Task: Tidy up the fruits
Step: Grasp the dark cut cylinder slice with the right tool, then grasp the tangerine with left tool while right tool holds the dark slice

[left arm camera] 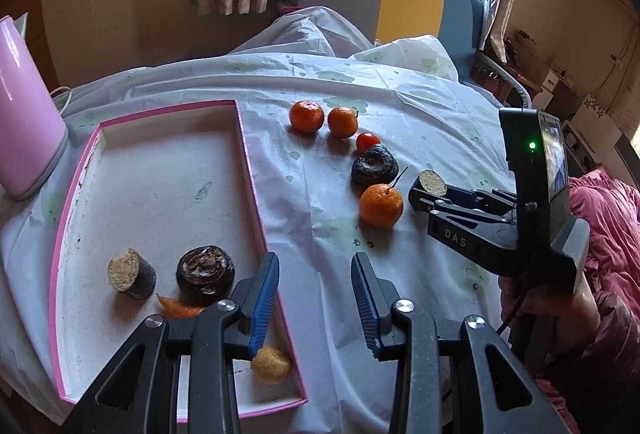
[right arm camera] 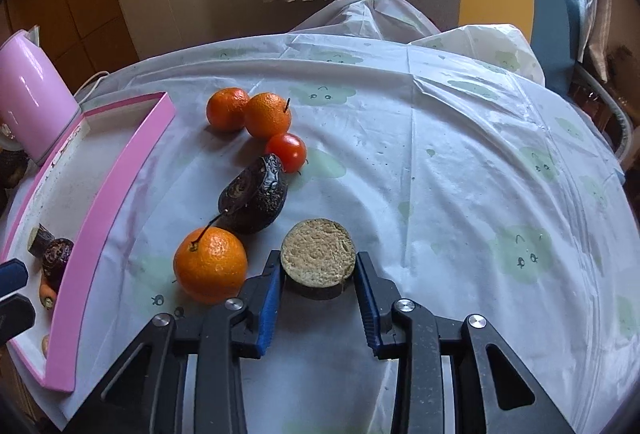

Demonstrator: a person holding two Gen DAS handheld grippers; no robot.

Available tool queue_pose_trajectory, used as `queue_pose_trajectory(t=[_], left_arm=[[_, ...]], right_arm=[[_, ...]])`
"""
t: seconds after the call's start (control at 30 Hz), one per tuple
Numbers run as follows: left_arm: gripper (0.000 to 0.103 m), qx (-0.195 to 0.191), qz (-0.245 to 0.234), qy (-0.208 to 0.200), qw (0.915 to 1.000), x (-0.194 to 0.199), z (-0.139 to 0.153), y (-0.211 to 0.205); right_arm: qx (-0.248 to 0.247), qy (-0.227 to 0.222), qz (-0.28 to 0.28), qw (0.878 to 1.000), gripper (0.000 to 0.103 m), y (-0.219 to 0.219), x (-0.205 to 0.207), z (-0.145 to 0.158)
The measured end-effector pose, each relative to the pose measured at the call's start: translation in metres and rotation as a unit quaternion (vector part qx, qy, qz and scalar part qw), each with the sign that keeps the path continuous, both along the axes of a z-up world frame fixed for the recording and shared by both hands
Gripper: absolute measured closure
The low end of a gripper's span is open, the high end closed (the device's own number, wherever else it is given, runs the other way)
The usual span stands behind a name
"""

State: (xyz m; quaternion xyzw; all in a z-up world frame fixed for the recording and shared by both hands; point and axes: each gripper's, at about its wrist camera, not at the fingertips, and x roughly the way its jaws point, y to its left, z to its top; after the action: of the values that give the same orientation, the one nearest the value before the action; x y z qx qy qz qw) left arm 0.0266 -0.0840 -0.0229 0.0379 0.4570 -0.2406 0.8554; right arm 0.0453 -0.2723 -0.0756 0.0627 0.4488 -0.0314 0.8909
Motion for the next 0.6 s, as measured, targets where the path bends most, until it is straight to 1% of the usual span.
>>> queue_pose_trajectory(t=[0.13,0.27,0.3,0.33,0.37,0.53,0.6], left_arm=[[0.065,-0.010,-0.022,0.010,0.9997,0.008,-0.004,-0.022],[0.064,-0.014,-0.039,0.022,0.9989,0.018,-0.009,-0.044],[0.061,-0.016,-0.042,0.027,0.9986,0.021,-0.011,-0.049],[0.055,-0.018,-0.043,0.029,0.9985,0.023,-0.012,-0.053],[0.053,-0.018,-0.044,0.028,0.9985,0.026,-0.013,-0.058],[0.053,-0.007,-0.053,0.032,0.9980,0.038,-0.020,-0.079],[0.053,-0.005,-0.054,0.039,0.9978,0.044,-0.025,-0.084]], right_arm=[[-0.034,-0.019,-0.043,0.998,0.067,-0.014,-0.015,0.004],[-0.022,-0.012,-0.052,0.998,0.067,-0.032,-0.020,-0.003],[-0.022,-0.011,-0.053,0.998,0.067,-0.034,-0.020,-0.006],[-0.019,-0.013,-0.055,0.998,0.067,-0.035,-0.021,-0.008],[-0.015,-0.018,-0.057,0.998,0.067,-0.036,-0.022,-0.008],[-0.003,-0.028,-0.056,0.998,0.067,-0.040,-0.022,-0.011],[-0.001,-0.031,-0.056,0.998,0.067,-0.040,-0.023,-0.011]])
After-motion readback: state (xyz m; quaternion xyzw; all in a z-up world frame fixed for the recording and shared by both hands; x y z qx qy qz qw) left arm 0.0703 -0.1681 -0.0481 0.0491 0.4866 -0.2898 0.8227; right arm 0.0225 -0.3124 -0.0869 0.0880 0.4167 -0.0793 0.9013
